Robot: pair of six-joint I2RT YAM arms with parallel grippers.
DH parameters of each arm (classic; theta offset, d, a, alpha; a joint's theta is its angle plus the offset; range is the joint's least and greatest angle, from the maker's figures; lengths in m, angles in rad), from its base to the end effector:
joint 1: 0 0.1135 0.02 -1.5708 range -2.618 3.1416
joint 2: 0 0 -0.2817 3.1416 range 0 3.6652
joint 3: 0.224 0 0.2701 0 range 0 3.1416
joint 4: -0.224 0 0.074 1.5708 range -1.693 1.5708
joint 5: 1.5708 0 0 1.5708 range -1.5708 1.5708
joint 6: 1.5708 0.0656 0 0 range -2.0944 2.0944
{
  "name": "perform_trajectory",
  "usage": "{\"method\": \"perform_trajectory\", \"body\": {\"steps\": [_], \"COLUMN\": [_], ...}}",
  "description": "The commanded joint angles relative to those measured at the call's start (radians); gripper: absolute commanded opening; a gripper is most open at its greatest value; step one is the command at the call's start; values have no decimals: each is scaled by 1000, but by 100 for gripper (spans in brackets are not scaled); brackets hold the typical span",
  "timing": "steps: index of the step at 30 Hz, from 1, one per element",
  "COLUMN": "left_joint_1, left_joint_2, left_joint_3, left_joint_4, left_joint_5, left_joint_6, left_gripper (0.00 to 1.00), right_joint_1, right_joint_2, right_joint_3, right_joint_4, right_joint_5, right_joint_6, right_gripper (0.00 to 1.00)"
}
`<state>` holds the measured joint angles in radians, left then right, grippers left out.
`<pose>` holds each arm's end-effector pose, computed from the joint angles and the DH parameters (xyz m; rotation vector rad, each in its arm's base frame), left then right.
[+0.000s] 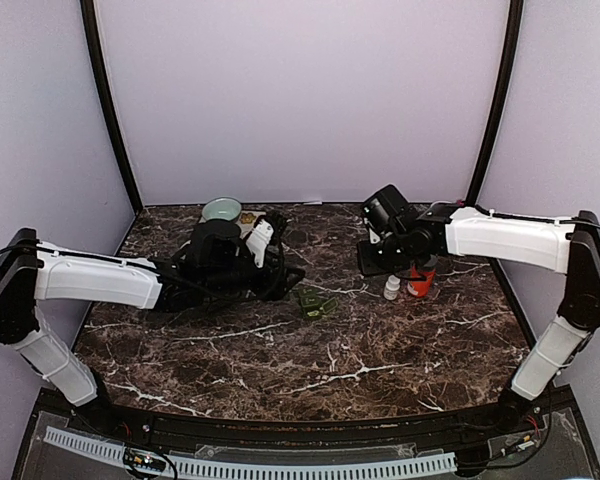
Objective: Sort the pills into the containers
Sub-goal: Close the lid of the pill container on the pill container.
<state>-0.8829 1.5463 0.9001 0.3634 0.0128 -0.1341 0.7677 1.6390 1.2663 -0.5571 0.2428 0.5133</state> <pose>0.2492 -0.3046 0.2455 0.7092 1.7796 -0.7110 0.2906 0.2586 0.2442 -0.2147 2.4696 0.2490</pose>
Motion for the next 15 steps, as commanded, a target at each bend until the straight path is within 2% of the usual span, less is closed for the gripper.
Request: {"method": "perform_trajectory", "body": {"steps": [1, 6, 15], "left_joint_1": [32, 64, 81], "left_joint_2": [34, 91, 192], "left_joint_3": [43, 68, 108], "left_joint_4": [-49, -69, -94], "left_joint_5": [66, 115, 186], "left_joint_6": [-76, -137, -199], "left_gripper": [61, 51, 47], "right_joint_1": [28, 39, 41], "right_joint_2": [38, 73, 117], "right_joint_3": [-35, -68, -107], "right_joint_4": [63, 111, 200], "right_joint_5": [-19, -53, -110], "right_joint_6": [40, 69, 104], "right_gripper": [27, 23, 22]}}
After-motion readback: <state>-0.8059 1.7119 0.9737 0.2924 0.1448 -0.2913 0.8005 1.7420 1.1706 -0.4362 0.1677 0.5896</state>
